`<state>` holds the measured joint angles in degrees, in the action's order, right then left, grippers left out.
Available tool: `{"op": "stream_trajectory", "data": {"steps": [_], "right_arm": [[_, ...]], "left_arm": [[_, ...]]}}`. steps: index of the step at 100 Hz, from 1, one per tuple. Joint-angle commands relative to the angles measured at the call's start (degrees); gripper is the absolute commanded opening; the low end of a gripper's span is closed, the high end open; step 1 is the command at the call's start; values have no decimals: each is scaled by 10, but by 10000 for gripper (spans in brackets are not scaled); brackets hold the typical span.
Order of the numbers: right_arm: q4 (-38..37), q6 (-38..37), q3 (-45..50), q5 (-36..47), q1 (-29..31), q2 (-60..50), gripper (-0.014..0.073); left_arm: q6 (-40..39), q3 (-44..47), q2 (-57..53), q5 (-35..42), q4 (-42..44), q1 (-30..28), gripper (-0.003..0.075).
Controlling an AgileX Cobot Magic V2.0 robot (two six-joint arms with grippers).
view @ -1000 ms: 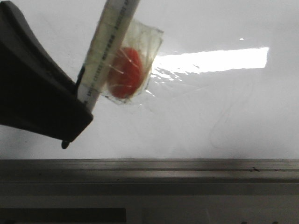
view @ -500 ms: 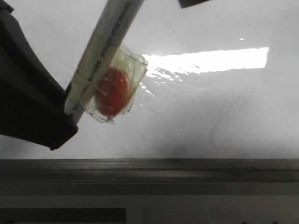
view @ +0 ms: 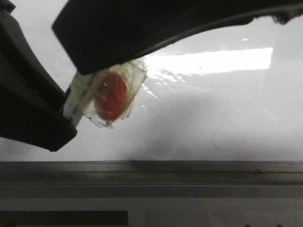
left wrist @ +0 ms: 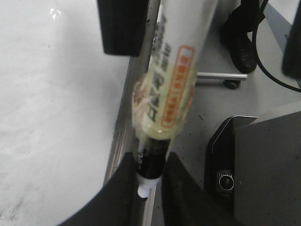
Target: Write number 8 on whiteboard
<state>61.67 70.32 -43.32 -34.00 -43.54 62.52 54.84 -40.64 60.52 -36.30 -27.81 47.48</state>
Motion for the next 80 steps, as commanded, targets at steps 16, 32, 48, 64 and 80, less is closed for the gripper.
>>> {"op": "stream_trajectory", "data": {"steps": [16, 32, 48, 64, 80], "right_arm": [[28, 9, -20, 34, -18, 13, 388], [35, 9, -20, 59, -31, 14, 386], [36, 9, -20, 60, -31, 15, 381], [36, 9, -20, 60, -31, 15, 216], [36, 9, -20, 47, -31, 23, 29]], "left_arm": [[-2, -20, -11, 20, -11, 5, -20], [-2, -20, -11, 20, -10, 5, -20], [-2, -20, -11, 20, -10, 5, -20], [-2, -20, -11, 20, -10, 5, -20], [-2, -20, -11, 20, -10, 5, -20]]}}
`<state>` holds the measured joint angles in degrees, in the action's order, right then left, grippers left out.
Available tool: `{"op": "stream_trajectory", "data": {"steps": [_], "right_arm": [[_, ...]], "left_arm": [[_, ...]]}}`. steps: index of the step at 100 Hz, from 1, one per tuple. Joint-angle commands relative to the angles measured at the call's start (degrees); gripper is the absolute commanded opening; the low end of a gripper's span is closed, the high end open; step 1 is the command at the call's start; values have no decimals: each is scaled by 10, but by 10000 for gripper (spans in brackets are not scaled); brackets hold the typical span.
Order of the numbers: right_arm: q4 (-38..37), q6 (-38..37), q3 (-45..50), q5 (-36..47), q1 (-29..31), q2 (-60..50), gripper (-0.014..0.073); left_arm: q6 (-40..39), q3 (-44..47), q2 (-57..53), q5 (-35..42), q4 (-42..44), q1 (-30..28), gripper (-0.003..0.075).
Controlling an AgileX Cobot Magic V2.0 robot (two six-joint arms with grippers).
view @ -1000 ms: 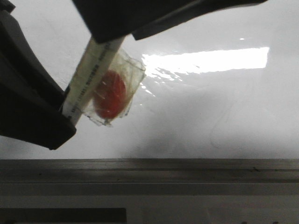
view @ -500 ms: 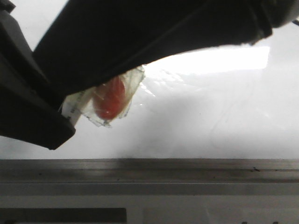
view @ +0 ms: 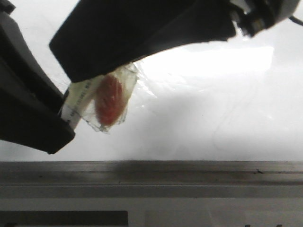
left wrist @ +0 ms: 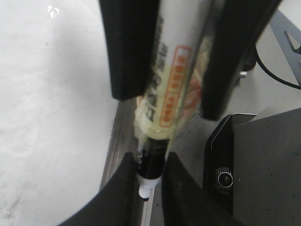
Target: Write number 8 on whiteboard
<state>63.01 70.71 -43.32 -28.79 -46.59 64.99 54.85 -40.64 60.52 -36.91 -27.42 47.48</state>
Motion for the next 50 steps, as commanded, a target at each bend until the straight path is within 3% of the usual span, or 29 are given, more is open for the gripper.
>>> {"op": "stream_trajectory", "data": {"steps": [1, 11, 31, 38, 50], "right_arm": [[23, 5, -20, -6, 0, -1, 14], [23, 5, -19, -17, 0, 9, -66], [23, 6, -19, -7, 0, 10, -62], [23, 6, -19, -9, 0, 9, -62], [23, 6, -19, -23, 0, 9, -55]], "left_arm": [[-2, -20, -11, 26, -14, 5, -20], [-2, -20, -11, 26, -19, 5, -20], [-2, -20, -11, 26, -19, 5, -5], [-2, -20, -11, 28, -19, 5, 76], [-9, -20, -12, 29, -20, 5, 339]]}}
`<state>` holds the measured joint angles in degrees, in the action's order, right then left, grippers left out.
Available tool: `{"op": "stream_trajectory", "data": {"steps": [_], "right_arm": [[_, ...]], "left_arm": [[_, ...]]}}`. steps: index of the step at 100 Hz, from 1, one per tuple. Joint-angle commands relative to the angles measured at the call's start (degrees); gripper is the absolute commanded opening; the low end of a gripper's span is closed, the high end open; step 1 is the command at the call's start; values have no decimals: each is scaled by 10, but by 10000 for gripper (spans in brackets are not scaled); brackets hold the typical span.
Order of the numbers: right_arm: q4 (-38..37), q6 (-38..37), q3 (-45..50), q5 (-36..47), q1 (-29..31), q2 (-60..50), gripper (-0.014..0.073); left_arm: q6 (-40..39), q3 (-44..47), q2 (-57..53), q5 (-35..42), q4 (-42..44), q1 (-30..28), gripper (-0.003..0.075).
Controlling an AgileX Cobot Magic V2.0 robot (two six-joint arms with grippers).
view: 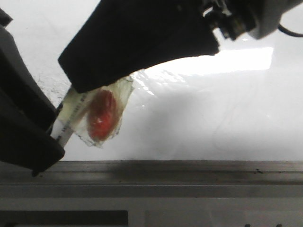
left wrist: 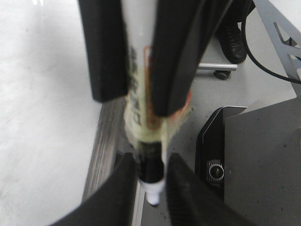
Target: Write number 8 on whiteboard
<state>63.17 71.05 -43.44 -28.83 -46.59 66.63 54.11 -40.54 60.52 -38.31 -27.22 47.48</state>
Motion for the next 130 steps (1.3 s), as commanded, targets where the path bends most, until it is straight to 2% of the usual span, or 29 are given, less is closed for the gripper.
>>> {"op": "stream_trajectory", "data": {"steps": [1, 7, 14, 41, 60, 84, 93, 108, 118, 130], "right_arm": [[21, 2, -18, -23, 0, -9, -53], [21, 2, -17, -23, 0, -14, -50], [21, 2, -17, -23, 0, -27, -50], [-10, 2, -13, 1, 0, -111, -49], [-18, 2, 18, 60, 0, -180, -48], [-66, 2, 70, 116, 0, -283, -42], [-98, 2, 78, 126, 0, -315, -42], [-165, 2, 78, 147, 0, -343, -42], [-166, 2, 78, 151, 0, -346, -42], [-163, 1, 78, 146, 0, -346, -42]], "left_arm": [[-2, -21, -12, 43, -23, 5, 353], [-10, -21, -18, 44, -23, 5, 447], [-35, -21, -33, 49, -23, 4, 481], [-102, -21, -150, 66, -20, 3, 480], [-160, -14, -251, 66, -17, 3, 478], [-296, 44, -367, 66, 44, 3, 386], [-343, 65, -400, 70, 60, 3, 375], [-420, 99, -435, 109, 64, 3, 375], [-451, 115, -439, 139, 64, 3, 375], [-452, 125, -439, 143, 54, 3, 375]]}}
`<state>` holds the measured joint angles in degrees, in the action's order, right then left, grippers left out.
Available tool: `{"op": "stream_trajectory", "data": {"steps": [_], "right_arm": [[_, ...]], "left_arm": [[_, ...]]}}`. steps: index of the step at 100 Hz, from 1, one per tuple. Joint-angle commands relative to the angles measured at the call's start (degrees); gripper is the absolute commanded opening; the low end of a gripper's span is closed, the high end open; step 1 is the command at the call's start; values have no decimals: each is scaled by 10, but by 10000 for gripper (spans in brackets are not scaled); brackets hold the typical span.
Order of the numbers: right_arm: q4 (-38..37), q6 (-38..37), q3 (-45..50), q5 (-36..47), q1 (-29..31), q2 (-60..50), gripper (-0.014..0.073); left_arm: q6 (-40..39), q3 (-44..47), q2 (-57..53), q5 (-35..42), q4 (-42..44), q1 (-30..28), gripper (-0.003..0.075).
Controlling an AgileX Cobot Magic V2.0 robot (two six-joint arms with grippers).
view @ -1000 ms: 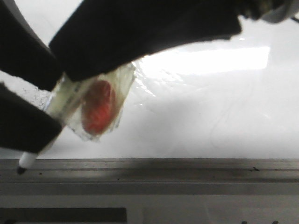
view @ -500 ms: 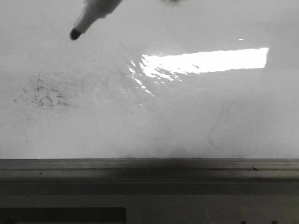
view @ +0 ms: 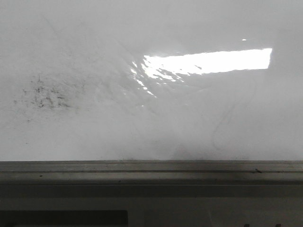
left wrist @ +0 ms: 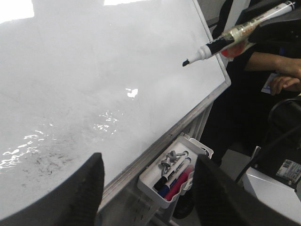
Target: Write number 8 on whiteboard
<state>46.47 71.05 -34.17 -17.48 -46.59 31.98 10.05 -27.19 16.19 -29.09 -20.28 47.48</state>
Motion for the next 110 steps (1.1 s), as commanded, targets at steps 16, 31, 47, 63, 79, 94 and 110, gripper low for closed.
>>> {"op": "stream_trajectory", "data": {"steps": [16, 31, 47, 63, 79, 94, 110], "right_arm": [[7, 0, -14, 32, 0, 0, -42], [7, 0, -13, 30, 0, 0, -42], [7, 0, -13, 25, 0, 0, -42], [7, 0, -13, 24, 0, 0, -42], [7, 0, -13, 24, 0, 1, -43], [8, 0, -13, 21, 0, 10, -43], [10, 0, -13, 3, 0, 20, -43]], "left_arm": [[-11, -7, 5, 23, -27, 3, 279], [-11, -7, 5, 29, -27, 3, 34], [-11, -7, 5, 32, -28, 3, -20], [-11, -7, 6, 32, -28, 3, -20], [-11, -7, 6, 32, -28, 3, -20], [-11, -7, 6, 32, -28, 3, -20], [-11, -7, 6, 32, -28, 3, -20]]}}
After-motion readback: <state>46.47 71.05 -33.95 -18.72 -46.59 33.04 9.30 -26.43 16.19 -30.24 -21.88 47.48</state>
